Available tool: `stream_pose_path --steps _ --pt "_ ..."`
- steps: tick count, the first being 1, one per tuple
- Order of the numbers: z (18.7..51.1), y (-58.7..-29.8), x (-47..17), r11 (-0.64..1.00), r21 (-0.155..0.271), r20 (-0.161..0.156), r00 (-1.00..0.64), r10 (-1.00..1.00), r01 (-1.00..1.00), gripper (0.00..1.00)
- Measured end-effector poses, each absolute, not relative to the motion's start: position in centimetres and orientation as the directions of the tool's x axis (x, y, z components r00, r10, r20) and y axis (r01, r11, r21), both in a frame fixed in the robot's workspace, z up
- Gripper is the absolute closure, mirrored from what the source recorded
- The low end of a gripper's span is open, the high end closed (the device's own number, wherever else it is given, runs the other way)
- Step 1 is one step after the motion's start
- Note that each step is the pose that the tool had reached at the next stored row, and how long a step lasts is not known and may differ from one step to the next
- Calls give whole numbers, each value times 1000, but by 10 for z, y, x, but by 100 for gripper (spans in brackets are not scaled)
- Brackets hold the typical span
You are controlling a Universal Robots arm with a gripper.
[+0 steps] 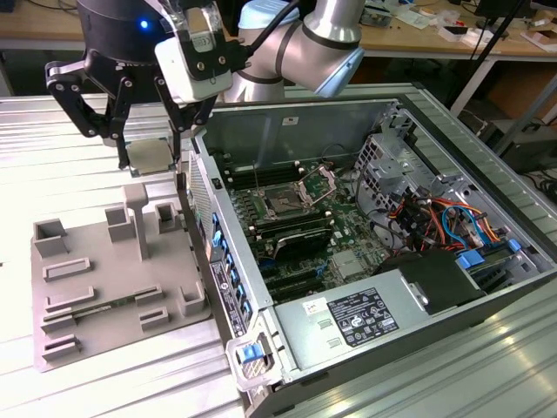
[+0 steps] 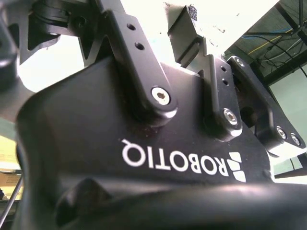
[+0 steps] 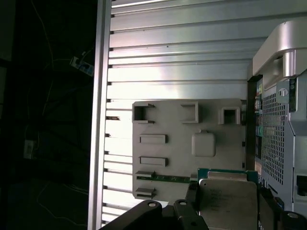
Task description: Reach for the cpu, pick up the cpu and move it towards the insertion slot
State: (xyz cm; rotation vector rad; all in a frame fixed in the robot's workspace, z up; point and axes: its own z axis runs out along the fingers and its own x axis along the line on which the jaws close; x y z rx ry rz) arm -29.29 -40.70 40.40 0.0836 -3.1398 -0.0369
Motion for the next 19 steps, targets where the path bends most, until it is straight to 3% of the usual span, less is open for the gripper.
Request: stream_pose_path --steps 19 --pt "404 -407 -288 998 23 0 -999 -53 -53 45"
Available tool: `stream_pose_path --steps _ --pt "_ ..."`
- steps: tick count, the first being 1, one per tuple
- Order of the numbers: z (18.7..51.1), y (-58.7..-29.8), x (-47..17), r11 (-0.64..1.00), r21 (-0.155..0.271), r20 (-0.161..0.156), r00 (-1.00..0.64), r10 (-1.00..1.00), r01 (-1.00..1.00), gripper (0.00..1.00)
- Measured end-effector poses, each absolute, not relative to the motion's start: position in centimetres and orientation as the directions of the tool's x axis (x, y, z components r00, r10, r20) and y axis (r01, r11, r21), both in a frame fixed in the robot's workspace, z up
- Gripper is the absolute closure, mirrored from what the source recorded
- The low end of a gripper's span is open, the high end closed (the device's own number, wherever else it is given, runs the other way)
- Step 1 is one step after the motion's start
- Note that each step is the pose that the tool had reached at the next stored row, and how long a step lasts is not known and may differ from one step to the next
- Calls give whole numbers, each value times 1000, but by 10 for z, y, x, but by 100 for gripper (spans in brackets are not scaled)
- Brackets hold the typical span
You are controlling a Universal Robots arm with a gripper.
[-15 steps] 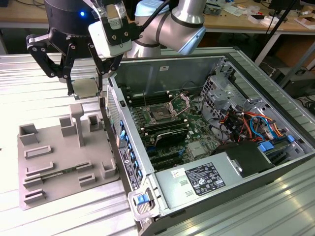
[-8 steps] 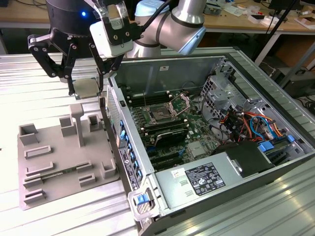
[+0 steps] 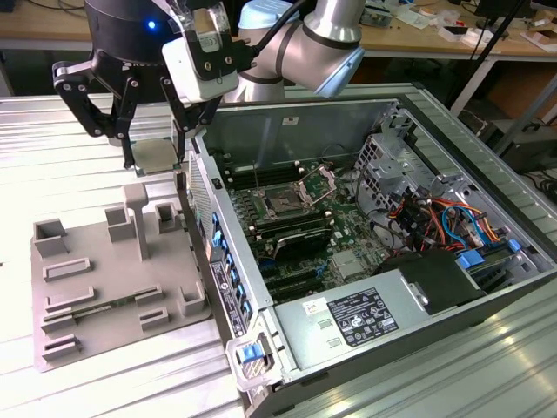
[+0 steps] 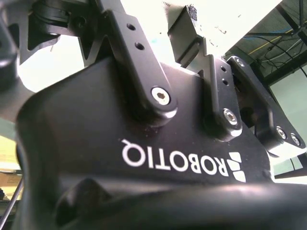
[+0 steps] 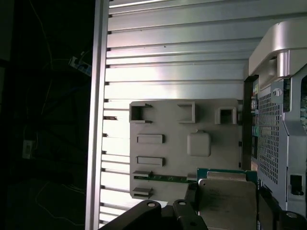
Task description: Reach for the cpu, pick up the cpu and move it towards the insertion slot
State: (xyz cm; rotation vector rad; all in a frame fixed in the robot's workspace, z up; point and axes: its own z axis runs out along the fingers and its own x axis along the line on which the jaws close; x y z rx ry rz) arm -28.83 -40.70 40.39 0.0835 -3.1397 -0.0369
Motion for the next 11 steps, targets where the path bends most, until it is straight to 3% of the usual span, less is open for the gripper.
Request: stream_pose_path --steps 11 --pt "404 -407 -286 998 23 0 -999 -53 -53 45"
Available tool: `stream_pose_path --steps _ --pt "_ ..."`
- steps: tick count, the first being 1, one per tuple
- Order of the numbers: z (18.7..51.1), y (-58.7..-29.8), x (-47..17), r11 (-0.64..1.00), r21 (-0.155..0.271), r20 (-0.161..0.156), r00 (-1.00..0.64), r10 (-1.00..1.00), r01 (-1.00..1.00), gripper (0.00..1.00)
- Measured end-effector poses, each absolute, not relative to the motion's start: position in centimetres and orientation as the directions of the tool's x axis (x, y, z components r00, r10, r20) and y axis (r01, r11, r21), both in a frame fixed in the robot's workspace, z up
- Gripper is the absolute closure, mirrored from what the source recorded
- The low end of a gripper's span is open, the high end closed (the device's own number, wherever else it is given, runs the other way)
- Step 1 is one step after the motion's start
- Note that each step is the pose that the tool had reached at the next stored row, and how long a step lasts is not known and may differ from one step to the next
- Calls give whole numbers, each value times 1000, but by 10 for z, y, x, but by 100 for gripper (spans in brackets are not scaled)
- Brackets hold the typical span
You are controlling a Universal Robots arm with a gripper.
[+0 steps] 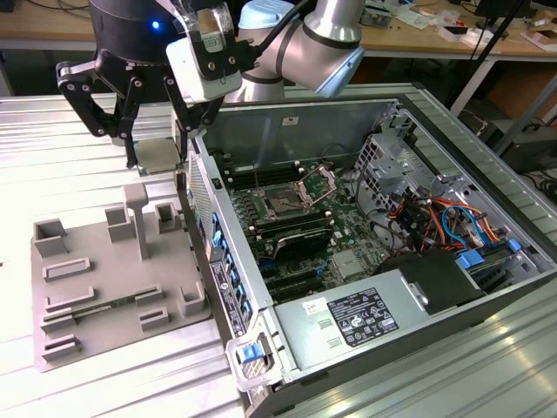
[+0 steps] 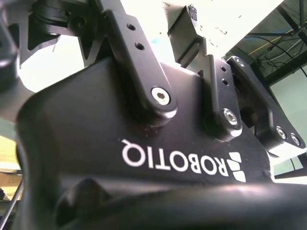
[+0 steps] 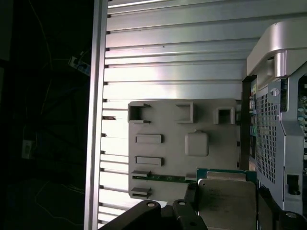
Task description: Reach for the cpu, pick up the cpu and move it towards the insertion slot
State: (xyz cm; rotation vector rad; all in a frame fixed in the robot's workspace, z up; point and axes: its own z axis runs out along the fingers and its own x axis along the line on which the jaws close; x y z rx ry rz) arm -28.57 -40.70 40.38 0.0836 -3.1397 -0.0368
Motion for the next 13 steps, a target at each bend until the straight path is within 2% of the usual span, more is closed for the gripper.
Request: stream_pose_path --steps 13 --pt "404 -407 -282 998 23 0 -999 -53 -53 45"
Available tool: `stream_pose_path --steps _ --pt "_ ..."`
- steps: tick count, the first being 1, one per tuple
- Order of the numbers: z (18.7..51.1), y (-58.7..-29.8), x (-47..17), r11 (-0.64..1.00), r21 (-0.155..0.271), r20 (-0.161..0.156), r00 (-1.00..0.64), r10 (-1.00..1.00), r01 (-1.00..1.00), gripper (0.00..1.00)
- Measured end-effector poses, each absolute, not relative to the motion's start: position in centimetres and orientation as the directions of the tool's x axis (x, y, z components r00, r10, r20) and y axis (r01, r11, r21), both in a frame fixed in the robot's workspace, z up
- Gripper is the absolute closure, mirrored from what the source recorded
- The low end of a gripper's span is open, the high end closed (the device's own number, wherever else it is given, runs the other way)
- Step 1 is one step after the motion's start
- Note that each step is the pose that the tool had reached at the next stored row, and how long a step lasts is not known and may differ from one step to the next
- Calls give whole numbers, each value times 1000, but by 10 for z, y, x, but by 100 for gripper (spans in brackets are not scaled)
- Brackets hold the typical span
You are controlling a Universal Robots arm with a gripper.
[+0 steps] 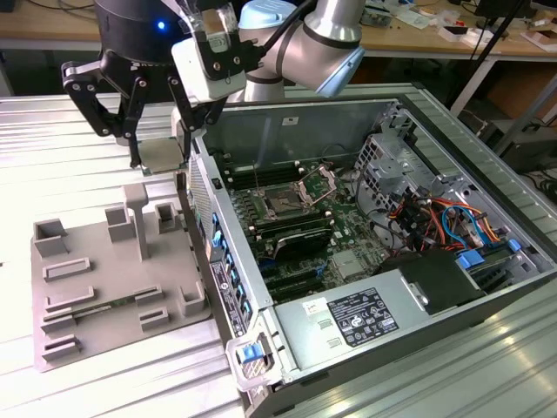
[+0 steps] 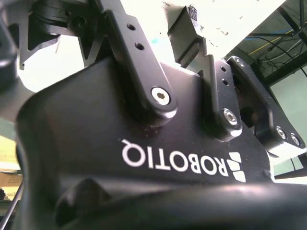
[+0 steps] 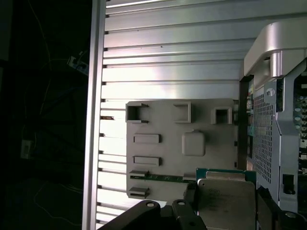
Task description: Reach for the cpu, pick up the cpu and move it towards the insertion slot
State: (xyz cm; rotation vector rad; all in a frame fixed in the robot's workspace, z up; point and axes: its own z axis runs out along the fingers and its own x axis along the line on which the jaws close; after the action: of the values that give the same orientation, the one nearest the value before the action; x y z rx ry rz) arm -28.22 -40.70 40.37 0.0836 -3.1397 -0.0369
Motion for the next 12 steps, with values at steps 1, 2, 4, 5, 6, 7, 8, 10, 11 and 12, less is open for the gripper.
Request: stream_pose_path --steps 1,2,4,5,6,7,8,10,11,12 --pt "404 -407 -282 998 23 0 -999 -53 -53 45" --pt "404 -407 -282 998 23 0 -999 -53 -53 45" --pt "404 -407 -281 998 23 0 -999 -53 -53 45" --pt "404 -407 -281 998 23 0 -999 -53 -53 45" --pt "404 -407 -280 998 23 0 -999 -53 -53 45" --pt "404 -407 -280 998 24 0 -999 -53 -53 45" --pt "404 -407 -280 998 23 0 -999 -53 -53 45" --pt "404 -407 -279 998 23 0 -999 -53 -53 45" --pt "404 -407 -279 998 23 0 -999 -53 -53 45" --pt "404 -407 -278 998 23 0 -999 -53 -53 45"
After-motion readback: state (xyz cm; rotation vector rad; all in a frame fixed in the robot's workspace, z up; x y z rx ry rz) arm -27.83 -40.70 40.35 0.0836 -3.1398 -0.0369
